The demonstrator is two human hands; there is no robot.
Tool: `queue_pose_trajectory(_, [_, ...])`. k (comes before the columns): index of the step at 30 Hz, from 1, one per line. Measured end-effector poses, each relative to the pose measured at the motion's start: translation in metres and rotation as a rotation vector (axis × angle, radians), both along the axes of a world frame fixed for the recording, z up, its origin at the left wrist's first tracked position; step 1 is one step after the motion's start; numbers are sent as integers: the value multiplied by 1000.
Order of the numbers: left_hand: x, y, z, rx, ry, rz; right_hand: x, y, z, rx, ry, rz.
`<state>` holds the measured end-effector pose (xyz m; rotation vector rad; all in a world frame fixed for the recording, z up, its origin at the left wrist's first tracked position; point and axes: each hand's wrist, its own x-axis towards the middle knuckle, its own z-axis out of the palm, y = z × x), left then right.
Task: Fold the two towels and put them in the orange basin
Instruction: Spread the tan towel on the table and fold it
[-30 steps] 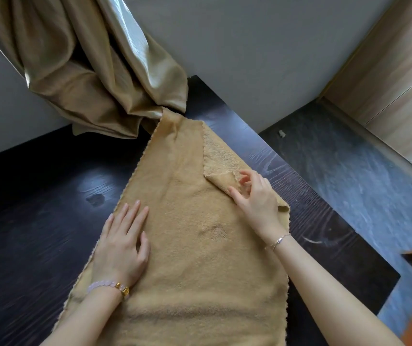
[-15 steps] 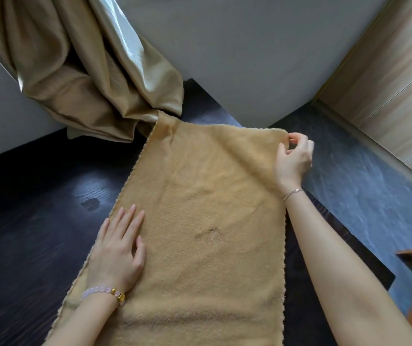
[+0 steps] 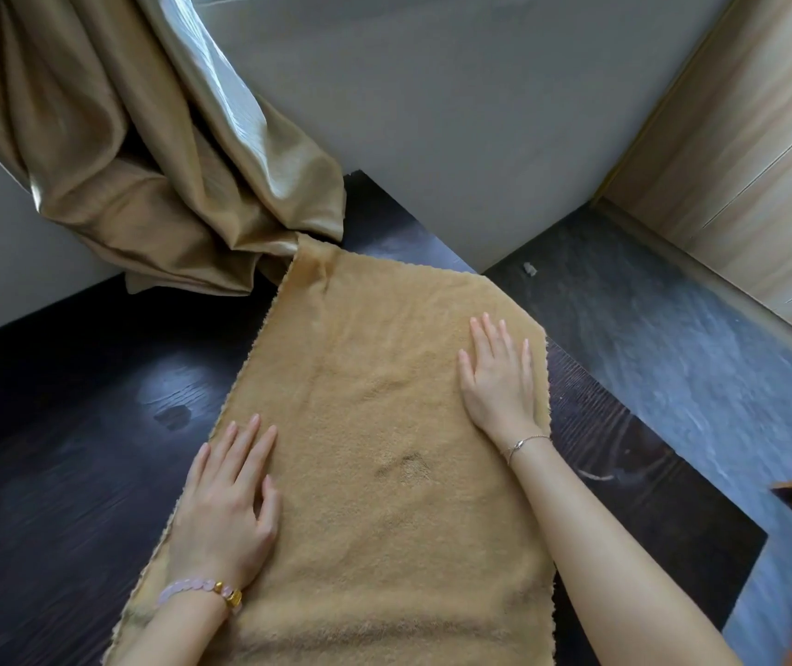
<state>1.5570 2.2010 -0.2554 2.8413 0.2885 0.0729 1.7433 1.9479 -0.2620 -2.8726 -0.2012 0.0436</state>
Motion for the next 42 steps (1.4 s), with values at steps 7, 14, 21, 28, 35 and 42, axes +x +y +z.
queue_pose_trajectory(7, [-1, -1, 0, -25, 7, 3, -9, 2, 13, -67, 42, 29])
queue_pose_trajectory(14, [1, 2, 5, -82, -43, -44, -107, 19, 33, 40, 100, 85])
queue_pose_trajectory(21, [-54, -15, 16, -205, -78, -209, -252, 12, 44, 75, 131, 139])
queue_pose_trajectory(28, [-166, -33, 27, -336, -106, -212, -353, 1, 58, 255, 52, -42])
queue_pose_trajectory(35, [-280, -2, 35, -413, -67, -34, -451, -45, 54, 524, 204, -476])
queue_pose_trajectory(42, [-336, 18, 45, -222, 102, 120, -481, -36, 21, 1072, 367, -732])
